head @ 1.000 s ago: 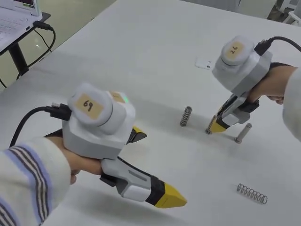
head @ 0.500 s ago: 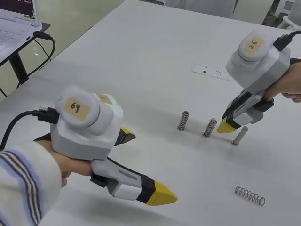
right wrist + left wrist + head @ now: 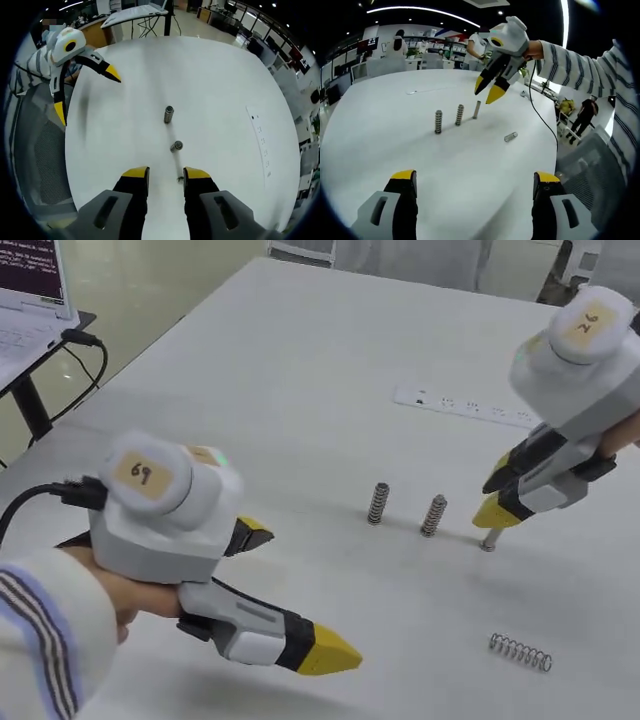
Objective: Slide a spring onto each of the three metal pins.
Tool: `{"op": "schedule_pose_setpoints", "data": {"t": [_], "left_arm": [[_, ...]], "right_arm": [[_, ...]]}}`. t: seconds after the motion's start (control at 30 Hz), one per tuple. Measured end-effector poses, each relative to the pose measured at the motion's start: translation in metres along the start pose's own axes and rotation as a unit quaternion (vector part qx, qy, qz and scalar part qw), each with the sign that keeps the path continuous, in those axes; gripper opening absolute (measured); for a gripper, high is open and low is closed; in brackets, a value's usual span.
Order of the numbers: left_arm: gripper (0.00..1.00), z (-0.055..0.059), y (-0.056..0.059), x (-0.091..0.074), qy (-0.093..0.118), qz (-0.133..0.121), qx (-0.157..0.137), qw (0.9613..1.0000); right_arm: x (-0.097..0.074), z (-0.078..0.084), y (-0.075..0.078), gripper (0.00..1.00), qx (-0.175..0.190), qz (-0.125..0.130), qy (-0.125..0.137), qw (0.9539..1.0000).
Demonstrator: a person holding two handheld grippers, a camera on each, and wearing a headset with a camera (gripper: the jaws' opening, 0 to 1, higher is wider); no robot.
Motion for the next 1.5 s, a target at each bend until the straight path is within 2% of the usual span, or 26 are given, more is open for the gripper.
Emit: {"op": "schedule_pose_setpoints", "data": {"t": [0.17,0.43,0.5,0.6,0.67,0.73,1.0,1.07,1.13,1.3,1.5], "left_arm": [[0.94,-0.003,0.000,-0.001,-0.001,0.001,0.005,1.0000],[0.94,-0.006,0.003,0.000,-0.002,0.008,0.013,0.9999],[0.94,-0.007,0.004,0.000,0.003,0.009,0.014,0.9999],[0.94,-0.009,0.004,0.000,0.006,0.009,0.015,0.9998],[0.94,-0.009,0.005,0.001,0.005,0.008,0.015,0.9998],[0.94,-0.009,0.004,0.001,0.001,0.007,0.017,0.9998],[0.94,-0.008,0.005,0.001,-0.004,0.007,0.016,0.9998],[0.94,-0.008,0.004,0.001,-0.005,0.006,0.015,0.9999],[0.94,-0.008,0.004,0.000,-0.004,0.007,0.015,0.9999],[0.94,-0.007,0.000,-0.004,-0.006,0.003,0.013,0.9999],[0.94,-0.006,-0.002,-0.007,-0.009,0.000,0.014,0.9999]], "right_arm": [[-0.009,0.003,-0.007,0.27,0.004,0.004,0.012,0.9999],[-0.012,0.009,-0.015,0.33,0.007,0.007,0.025,0.9996],[-0.015,0.011,-0.018,0.35,0.013,0.008,0.035,0.9993],[-0.019,0.014,-0.022,0.41,0.016,0.016,0.066,0.9976],[-0.020,0.016,-0.024,0.45,0.022,0.021,0.073,0.9968],[-0.022,0.019,-0.025,0.47,0.030,0.027,0.088,0.9953],[-0.027,0.036,-0.035,0.50,0.077,0.034,0.112,0.9901],[-0.028,0.039,-0.036,0.51,0.097,0.042,0.124,0.9867],[-0.029,0.041,-0.040,0.52,0.112,0.039,0.135,0.9837],[-0.028,0.049,-0.050,0.59,0.117,0.040,0.139,0.9826],[-0.028,0.061,-0.061,0.64,0.136,0.046,0.156,0.9772]]}}
Point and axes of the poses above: the centre of the closed fingertips' face, and the gripper's own axes: x roughly forward along the fingers, y roughly to its right, z roughly out of its underside, the point moved 7 cm from there along -x, roughly backward along the fingers, and after that the axes turned 7 degrees about z, right-handed, at the moved point
